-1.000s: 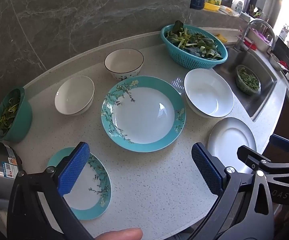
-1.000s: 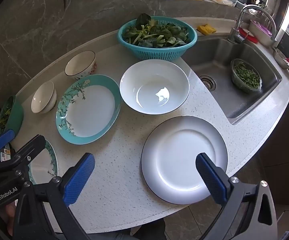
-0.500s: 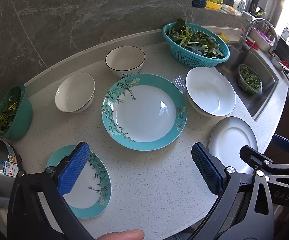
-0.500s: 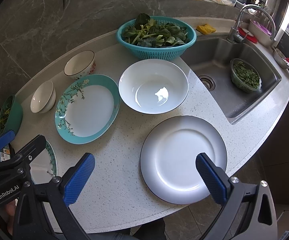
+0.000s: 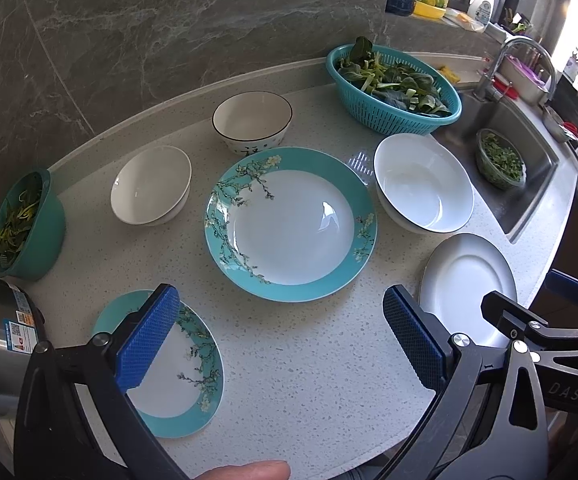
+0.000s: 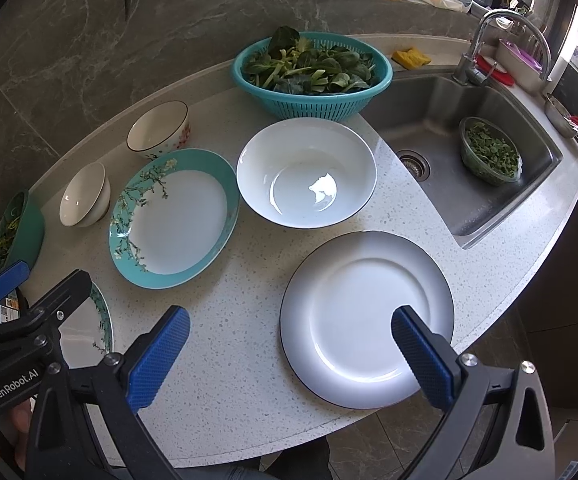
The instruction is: Organize plates and bowls
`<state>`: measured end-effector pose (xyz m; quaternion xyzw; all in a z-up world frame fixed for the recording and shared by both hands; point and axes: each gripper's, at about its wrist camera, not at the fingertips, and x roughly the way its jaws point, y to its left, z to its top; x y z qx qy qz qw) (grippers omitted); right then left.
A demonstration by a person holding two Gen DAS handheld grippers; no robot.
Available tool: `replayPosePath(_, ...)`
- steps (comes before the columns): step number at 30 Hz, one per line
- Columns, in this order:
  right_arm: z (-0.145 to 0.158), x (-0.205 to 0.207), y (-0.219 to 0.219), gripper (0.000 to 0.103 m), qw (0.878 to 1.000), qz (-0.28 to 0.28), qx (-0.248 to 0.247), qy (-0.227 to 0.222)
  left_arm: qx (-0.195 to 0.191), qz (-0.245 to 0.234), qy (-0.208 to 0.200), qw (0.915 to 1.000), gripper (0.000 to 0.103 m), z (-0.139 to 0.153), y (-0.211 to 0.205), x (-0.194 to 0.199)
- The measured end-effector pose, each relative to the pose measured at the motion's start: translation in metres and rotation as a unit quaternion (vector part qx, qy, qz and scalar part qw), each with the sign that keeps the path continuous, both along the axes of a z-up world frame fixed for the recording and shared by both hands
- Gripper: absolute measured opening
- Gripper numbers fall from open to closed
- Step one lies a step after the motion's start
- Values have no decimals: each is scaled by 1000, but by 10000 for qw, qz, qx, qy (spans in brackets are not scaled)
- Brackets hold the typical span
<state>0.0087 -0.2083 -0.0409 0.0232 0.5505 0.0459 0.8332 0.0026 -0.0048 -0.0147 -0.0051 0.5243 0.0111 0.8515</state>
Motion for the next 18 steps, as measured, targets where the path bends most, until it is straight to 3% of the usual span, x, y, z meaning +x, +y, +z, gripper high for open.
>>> replayPosePath(18,1,2,2,103,10000,0,-16,21,-7,6,35,10000,103,-7,3,1)
